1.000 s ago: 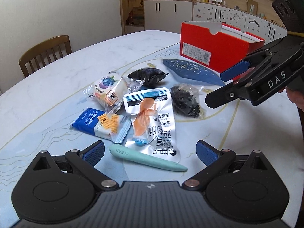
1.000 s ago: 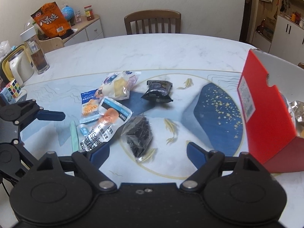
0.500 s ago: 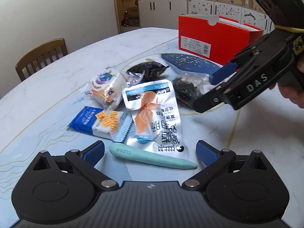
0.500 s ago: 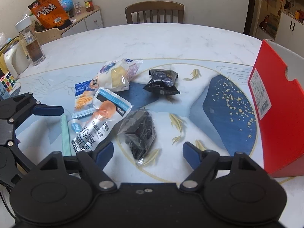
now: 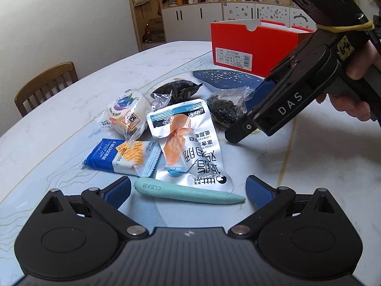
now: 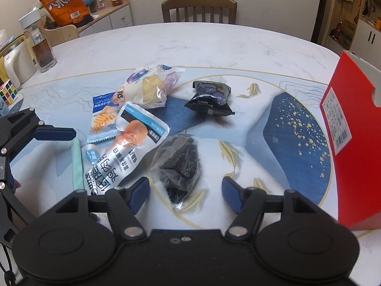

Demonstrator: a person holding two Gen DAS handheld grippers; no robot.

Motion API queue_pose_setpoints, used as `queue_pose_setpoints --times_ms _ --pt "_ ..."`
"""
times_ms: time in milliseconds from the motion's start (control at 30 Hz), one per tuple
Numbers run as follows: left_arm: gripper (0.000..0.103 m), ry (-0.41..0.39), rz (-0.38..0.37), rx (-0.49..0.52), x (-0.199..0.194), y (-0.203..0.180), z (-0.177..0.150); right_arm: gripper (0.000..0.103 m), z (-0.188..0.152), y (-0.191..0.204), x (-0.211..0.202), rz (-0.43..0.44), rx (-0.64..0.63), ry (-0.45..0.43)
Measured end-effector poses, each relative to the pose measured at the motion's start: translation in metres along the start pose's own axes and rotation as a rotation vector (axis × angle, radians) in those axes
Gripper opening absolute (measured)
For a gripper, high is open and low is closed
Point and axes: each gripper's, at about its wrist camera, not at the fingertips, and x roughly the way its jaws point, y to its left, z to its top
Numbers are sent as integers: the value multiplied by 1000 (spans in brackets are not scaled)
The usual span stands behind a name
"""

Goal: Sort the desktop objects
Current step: 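Grasp the black bag with the right tool while the left tool grasps the mint-green stick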

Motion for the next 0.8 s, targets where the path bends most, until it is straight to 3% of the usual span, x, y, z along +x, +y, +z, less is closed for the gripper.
queue_pose_setpoints --times_ms 467,800 --pt "103 -8 -64 -60 8 12 -2 55 4 3 2 -9 -19 -4" --pt "91 -19 -56 -72 4 9 -3 40 5 5 1 -5 -27 -9"
